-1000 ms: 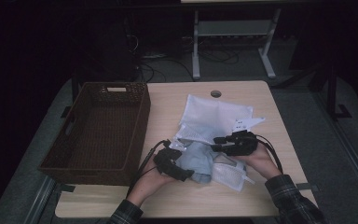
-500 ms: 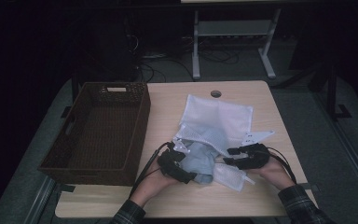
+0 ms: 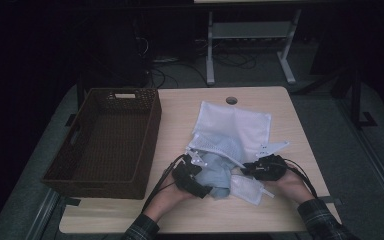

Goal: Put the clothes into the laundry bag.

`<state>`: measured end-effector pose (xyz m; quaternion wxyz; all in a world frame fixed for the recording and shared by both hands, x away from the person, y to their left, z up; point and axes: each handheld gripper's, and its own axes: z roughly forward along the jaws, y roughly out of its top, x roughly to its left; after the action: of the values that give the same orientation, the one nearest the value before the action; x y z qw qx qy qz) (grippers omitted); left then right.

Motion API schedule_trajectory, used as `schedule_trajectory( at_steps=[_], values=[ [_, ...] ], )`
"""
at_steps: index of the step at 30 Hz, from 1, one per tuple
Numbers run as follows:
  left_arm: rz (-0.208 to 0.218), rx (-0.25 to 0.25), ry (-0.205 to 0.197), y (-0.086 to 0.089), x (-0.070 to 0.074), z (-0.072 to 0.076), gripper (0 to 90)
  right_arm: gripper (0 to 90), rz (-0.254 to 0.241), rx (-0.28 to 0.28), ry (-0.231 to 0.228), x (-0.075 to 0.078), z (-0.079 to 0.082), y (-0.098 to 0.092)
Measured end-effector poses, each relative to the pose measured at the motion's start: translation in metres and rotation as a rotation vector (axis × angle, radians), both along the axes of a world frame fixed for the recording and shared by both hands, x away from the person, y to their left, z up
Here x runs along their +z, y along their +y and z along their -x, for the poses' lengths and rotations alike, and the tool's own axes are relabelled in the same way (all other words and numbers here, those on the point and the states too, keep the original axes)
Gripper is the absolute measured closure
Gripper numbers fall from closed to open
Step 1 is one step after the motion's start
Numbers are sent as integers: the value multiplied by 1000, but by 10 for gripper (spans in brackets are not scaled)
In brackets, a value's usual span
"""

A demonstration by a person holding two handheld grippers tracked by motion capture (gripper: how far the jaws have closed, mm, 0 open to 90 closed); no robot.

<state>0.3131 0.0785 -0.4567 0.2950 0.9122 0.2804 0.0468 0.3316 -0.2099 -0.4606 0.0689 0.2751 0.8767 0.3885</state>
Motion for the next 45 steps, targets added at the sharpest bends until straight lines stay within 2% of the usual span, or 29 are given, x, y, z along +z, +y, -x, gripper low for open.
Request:
schedule_trajectory(
  at_steps=[4,9,14,16,20,25,29,40,45],
  values=[
    [-11,2,-1,0,-1,0,164,834,-6,1,1,2,-1,-2],
    [-20,-5,-10,0,1,2,261,849,-4,11,4,2,0,-1],
    [-8,-17,3,-1,4,3,508,840,-6,19,2,2,0,-1],
    [-8,-19,14,-2,6,3,577,837,-6,18,2,2,1,-1],
    [9,-10,36,-1,7,1,645,837,-11,22,-1,3,1,-3],
    [82,14,66,6,16,-2,671,838,-14,23,-1,3,1,-3],
    [129,13,94,12,22,-5,668,837,-14,27,-2,4,2,-3],
    [169,-5,107,16,27,-6,622,831,-14,32,-14,5,3,-2],
    [192,-2,104,17,32,-6,661,832,-22,30,-18,5,3,-3]
  ],
)
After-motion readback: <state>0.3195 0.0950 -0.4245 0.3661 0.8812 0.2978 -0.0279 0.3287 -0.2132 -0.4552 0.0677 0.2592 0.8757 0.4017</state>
